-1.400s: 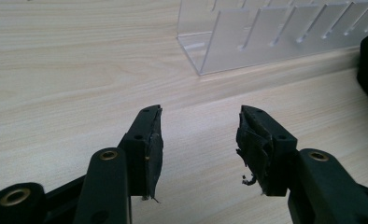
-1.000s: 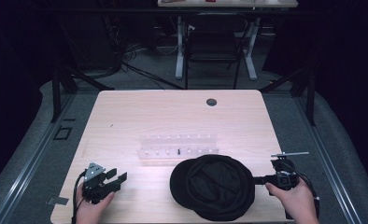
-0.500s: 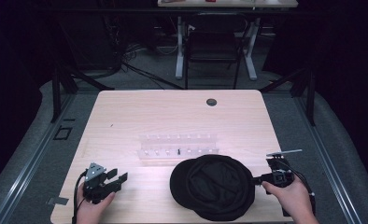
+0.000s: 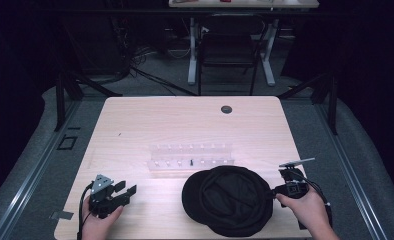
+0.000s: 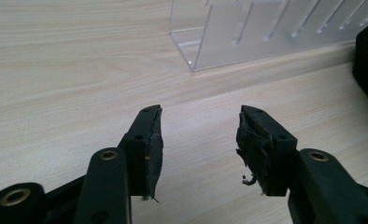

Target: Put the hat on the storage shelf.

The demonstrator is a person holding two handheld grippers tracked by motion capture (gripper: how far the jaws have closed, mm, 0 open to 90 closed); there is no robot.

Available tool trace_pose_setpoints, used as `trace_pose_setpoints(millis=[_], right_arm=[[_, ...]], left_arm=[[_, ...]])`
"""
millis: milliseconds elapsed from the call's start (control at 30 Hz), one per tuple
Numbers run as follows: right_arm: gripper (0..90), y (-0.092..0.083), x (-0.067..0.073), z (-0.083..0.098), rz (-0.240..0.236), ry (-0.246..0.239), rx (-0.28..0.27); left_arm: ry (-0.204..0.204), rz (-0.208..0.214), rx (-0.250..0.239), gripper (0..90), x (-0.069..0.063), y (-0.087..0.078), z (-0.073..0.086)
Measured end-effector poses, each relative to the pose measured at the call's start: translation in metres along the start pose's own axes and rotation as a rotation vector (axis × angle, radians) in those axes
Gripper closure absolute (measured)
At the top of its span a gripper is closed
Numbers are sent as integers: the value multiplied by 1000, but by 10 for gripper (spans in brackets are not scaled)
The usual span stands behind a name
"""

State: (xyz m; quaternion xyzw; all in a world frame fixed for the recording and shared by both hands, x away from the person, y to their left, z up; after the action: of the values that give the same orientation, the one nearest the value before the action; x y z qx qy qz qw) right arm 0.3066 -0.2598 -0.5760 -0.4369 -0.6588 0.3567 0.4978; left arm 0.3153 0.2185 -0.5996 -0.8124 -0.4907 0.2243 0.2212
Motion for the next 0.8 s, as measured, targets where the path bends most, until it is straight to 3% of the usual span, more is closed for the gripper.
trace_pose_setpoints(millis=[233, 433, 733, 767, 800], right_arm=[[847, 2, 0, 2, -26, 8, 22], [869, -1, 1, 1, -36, 5, 23], [879, -14, 6, 1, -94, 13, 21], [879, -14, 8, 0, -98, 32, 4], [880, -17, 8, 0, -102, 17, 11]], left_arm=[[1, 2, 3, 501, 0, 0, 0], [-1, 1, 1, 502, 0, 0, 0], [1, 2, 7, 501, -1, 0, 1], [1, 3, 7, 502, -1, 0, 0], [1, 3, 7, 501, -1, 0, 0]])
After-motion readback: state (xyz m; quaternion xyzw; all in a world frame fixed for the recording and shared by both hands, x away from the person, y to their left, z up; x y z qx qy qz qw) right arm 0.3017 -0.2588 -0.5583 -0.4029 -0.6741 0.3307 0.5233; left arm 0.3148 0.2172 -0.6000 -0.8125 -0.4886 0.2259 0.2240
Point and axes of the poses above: each handheld gripper's, and its own axes: y roughly forward along the jaws, z roughly out of its underside, x roughly to its left, the point moved 7 cm from there along y, roughly forward along the jaws, and after that the axes turned 1 degree about y, right-handed, at the moved point
